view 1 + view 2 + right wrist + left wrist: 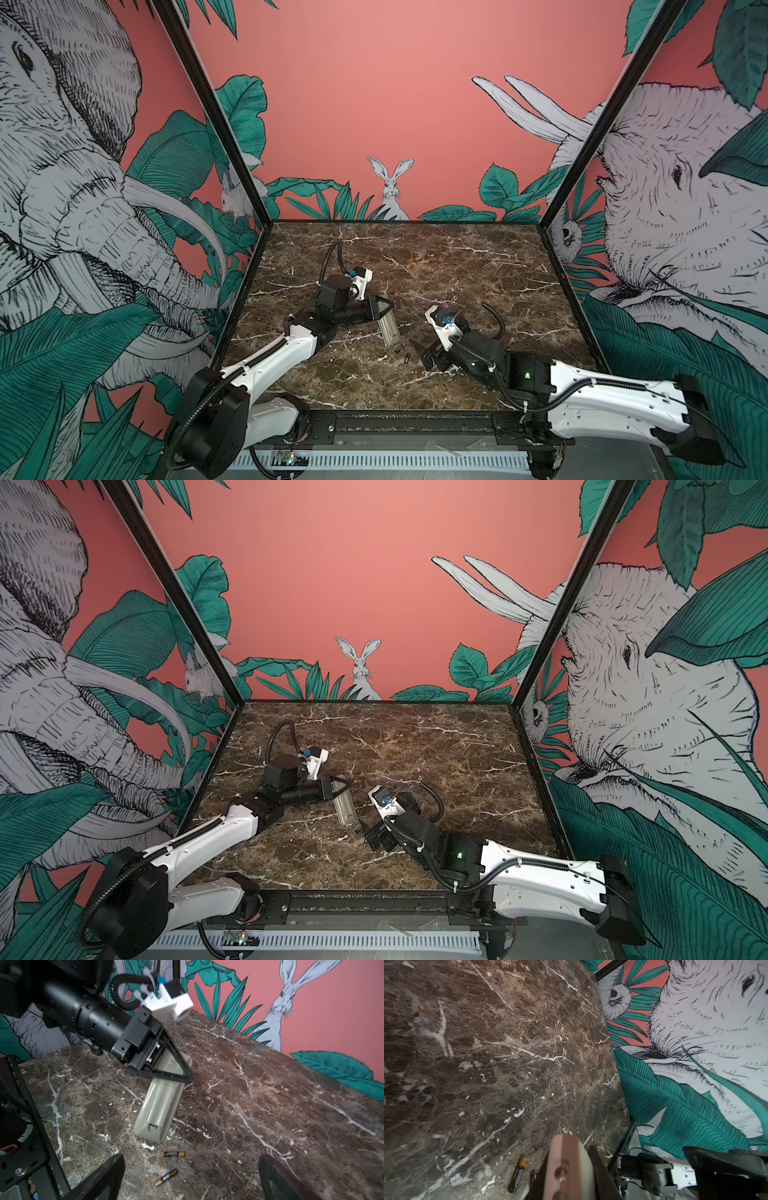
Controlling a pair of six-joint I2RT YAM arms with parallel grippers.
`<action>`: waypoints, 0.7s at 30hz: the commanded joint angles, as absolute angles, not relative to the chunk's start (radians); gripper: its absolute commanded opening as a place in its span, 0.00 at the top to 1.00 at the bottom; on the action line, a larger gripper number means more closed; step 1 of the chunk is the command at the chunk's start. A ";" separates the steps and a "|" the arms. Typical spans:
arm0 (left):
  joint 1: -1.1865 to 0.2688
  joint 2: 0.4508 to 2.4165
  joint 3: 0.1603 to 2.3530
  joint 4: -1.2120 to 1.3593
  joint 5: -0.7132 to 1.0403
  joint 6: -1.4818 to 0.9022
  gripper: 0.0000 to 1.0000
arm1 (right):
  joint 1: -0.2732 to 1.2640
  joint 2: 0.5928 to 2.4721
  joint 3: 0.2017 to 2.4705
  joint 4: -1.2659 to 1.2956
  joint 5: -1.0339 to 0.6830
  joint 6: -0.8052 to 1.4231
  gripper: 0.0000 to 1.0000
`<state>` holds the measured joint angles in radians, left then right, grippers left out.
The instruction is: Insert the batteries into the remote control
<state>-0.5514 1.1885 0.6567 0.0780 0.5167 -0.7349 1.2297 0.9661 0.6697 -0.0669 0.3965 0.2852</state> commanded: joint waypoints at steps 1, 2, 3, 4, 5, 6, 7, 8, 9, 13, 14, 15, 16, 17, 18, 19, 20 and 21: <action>-0.593 1.168 0.727 -0.042 0.386 -0.637 1.00 | 1.180 0.999 0.655 0.000 0.244 0.401 0.01; -0.606 1.177 0.737 -0.058 0.367 -0.628 1.00 | 1.167 1.015 0.651 0.021 0.217 0.406 0.01; -0.614 1.182 0.744 -0.066 0.355 -0.623 1.00 | 1.158 1.030 0.648 0.036 0.202 0.411 0.01; -0.623 1.187 0.751 -0.074 0.339 -0.619 1.00 | 1.148 1.048 0.644 0.056 0.183 0.416 0.01; -0.632 1.192 0.759 -0.086 0.323 -0.611 1.00 | 1.136 1.066 0.641 0.073 0.160 0.422 0.01; -0.641 1.195 0.768 -0.101 0.308 -0.602 1.00 | 1.126 1.082 0.639 0.087 0.140 0.426 0.01; -0.653 1.199 0.780 -0.122 0.284 -0.588 1.00 | 1.116 1.102 0.640 0.105 0.117 0.432 0.01; -0.666 1.204 0.791 -0.145 0.265 -0.571 1.00 | 1.111 1.120 0.637 0.125 0.099 0.438 0.02; -0.676 1.208 0.804 -0.167 0.248 -0.557 1.00 | 1.106 1.135 0.637 0.139 0.088 0.443 0.02; -0.731 1.231 0.847 -0.229 0.173 -0.512 1.00 | 1.098 1.197 0.649 0.187 0.046 0.451 0.02; -0.738 1.236 0.851 -0.236 0.162 -0.507 1.00 | 1.098 1.210 0.654 0.194 0.040 0.452 0.02; -0.743 1.238 0.856 -0.241 0.152 -0.503 1.00 | 1.097 1.220 0.656 0.200 0.036 0.453 0.03; -0.750 1.242 0.862 -0.247 0.141 -0.496 1.00 | 1.094 1.228 0.657 0.207 0.033 0.455 0.03; -0.757 1.243 0.870 -0.253 0.131 -0.490 1.00 | 1.092 1.236 0.657 0.214 0.029 0.457 0.03; -0.764 1.244 0.877 -0.259 0.120 -0.483 1.00 | 1.088 1.242 0.658 0.217 0.026 0.459 0.03; -0.772 1.246 0.884 -0.265 0.111 -0.477 1.00 | 1.085 1.250 0.657 0.223 0.021 0.461 0.03; -0.779 1.248 0.893 -0.273 0.100 -0.470 1.00 | 1.082 1.257 0.657 0.233 0.015 0.464 0.04; -0.785 1.251 0.898 -0.278 0.094 -0.465 1.00 | 1.080 1.261 0.655 0.240 0.009 0.467 0.04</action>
<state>-0.7704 1.2533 0.8551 -0.2382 0.1543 -0.5049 1.0901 1.2526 0.6456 0.1638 0.0399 0.4438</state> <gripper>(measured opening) 0.244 0.962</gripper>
